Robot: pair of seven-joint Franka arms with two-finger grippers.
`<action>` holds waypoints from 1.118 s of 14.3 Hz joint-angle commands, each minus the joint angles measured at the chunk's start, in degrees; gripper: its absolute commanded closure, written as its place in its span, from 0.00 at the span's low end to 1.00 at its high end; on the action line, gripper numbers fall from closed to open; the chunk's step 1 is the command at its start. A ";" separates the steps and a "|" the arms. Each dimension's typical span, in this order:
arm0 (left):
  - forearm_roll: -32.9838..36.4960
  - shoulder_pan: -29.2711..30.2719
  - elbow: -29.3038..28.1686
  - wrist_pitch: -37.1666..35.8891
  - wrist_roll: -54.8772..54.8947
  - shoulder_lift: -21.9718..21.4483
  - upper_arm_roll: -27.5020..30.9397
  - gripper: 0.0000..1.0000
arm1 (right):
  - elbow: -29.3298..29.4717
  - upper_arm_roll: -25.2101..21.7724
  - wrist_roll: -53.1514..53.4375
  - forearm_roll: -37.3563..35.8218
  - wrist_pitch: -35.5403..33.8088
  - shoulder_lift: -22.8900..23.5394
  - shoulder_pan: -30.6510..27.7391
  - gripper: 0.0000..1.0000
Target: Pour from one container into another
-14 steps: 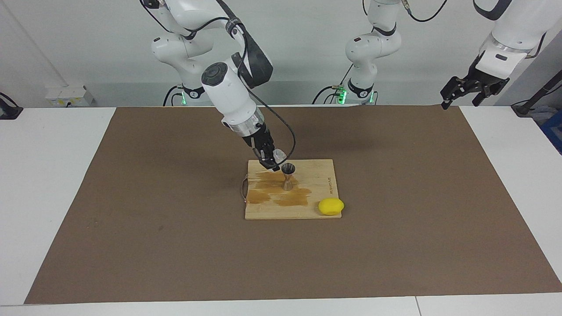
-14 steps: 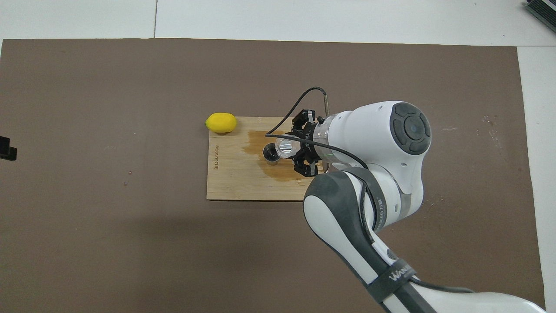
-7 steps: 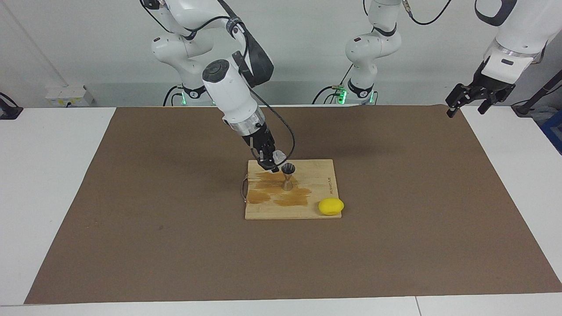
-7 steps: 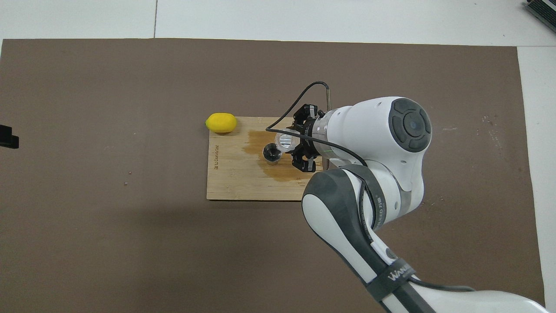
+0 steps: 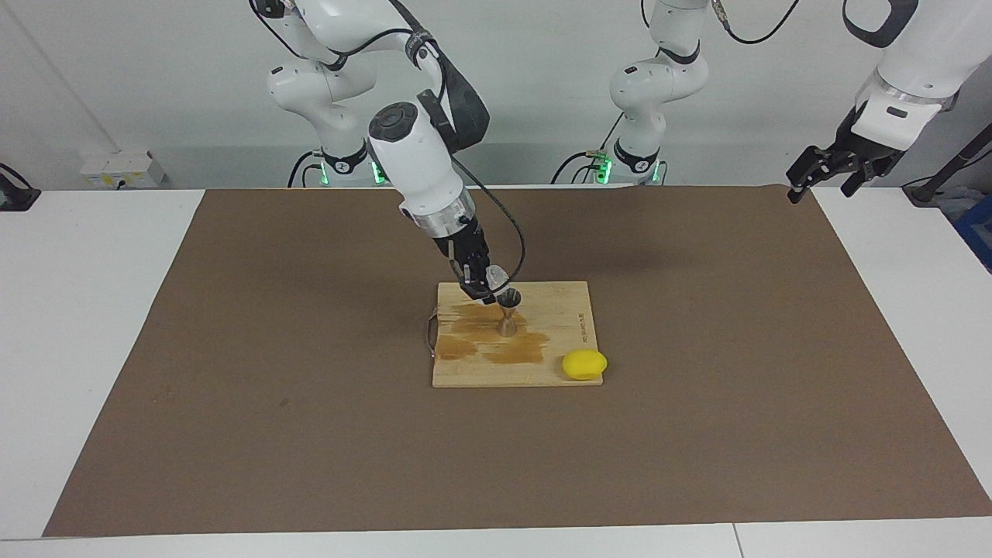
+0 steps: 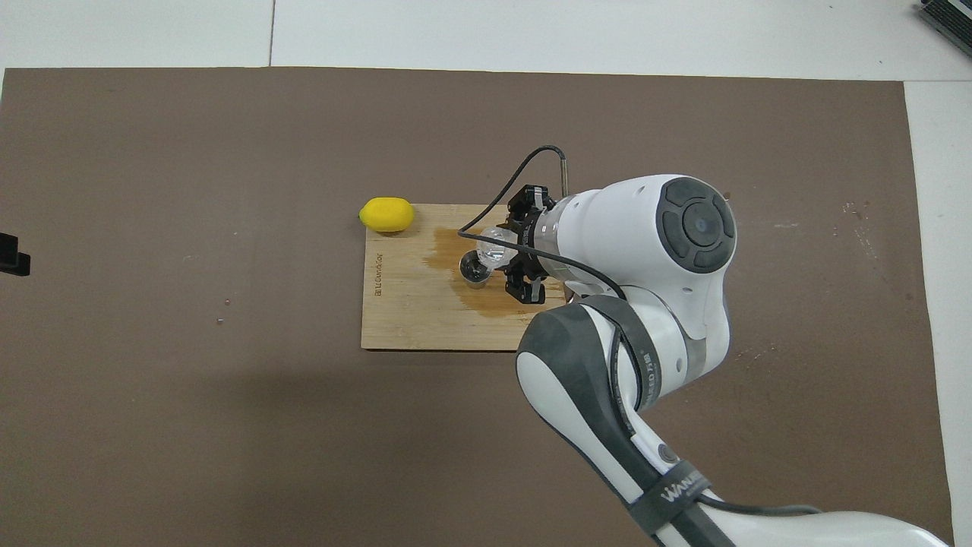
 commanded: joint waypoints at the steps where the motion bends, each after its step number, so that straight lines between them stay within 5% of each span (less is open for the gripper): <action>1: 0.61 -0.07 -0.81 -1.05 -0.68 -1.14 0.15 0.00 | 1.50 -0.30 3.04 -4.35 -0.69 0.93 0.75 1.00; 9: 0.61 -0.16 -0.98 -1.23 -0.68 -1.14 0.15 0.00 | 1.42 -0.30 6.38 -7.79 -0.96 1.10 2.07 1.00; 16: 0.61 -1.21 -1.34 6.15 -2.18 -0.18 1.99 0.00 | 1.42 -0.39 9.72 -12.18 -0.96 2.07 3.04 1.00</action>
